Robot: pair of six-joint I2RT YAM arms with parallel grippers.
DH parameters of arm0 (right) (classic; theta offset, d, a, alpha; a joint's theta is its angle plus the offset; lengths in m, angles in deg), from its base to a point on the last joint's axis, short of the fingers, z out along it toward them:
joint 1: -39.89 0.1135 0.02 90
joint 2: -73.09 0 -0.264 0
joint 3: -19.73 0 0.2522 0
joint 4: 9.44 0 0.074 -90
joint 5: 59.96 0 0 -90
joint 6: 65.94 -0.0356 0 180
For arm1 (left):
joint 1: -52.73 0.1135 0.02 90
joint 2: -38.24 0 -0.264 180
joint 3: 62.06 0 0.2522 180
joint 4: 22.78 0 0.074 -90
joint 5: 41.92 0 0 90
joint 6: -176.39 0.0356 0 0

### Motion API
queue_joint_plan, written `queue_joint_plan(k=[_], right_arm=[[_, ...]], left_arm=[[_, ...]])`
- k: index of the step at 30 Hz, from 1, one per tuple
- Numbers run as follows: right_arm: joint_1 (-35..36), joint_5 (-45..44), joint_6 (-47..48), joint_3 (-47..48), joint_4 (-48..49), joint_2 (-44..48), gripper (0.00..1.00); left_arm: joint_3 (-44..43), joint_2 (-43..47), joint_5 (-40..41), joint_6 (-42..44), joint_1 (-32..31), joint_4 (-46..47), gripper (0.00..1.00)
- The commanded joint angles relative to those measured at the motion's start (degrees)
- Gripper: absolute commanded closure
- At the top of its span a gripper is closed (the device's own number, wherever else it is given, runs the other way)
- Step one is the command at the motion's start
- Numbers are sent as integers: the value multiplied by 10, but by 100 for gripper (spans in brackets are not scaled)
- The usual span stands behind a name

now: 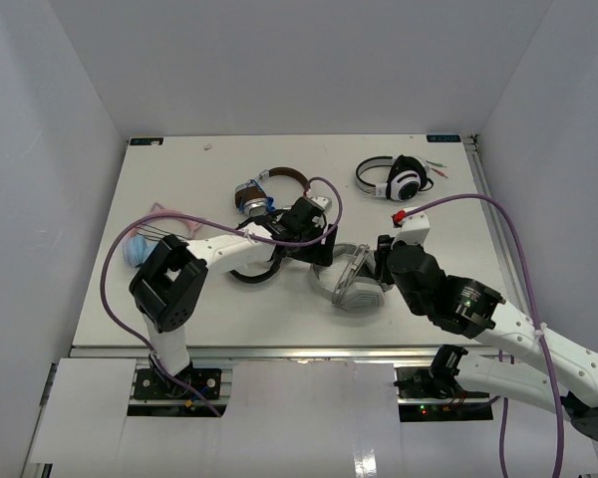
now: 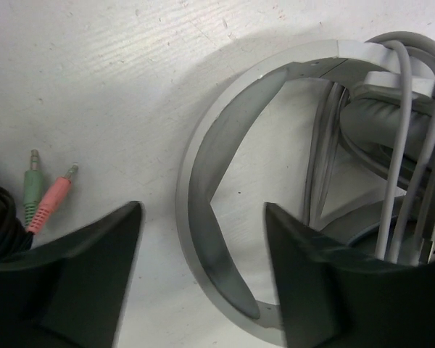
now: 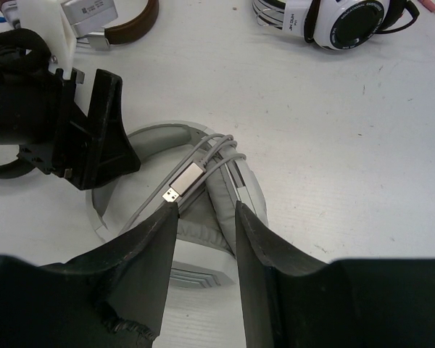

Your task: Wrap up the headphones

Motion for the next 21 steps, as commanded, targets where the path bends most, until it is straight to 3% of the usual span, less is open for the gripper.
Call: queue_joint_plan(k=[1, 5, 9, 10, 17, 21], right_arm=[[-4, 4, 6, 1, 22, 4, 54], [-4, 32, 7, 16, 22, 1, 44], [-4, 65, 6, 27, 21, 6, 10], [-4, 71, 6, 30, 20, 5, 7], [-4, 89, -6, 26, 16, 45, 10], [-4, 113, 8, 14, 17, 89, 10]], left_arm=[[-28, 63, 36, 2, 8, -25, 5], [-42, 116, 51, 10, 12, -38, 2], [-35, 226, 61, 24, 13, -40, 2], [-32, 263, 63, 31, 13, -40, 2], [81, 482, 34, 61, 13, -15, 2], [164, 616, 61, 51, 12, -17, 2]])
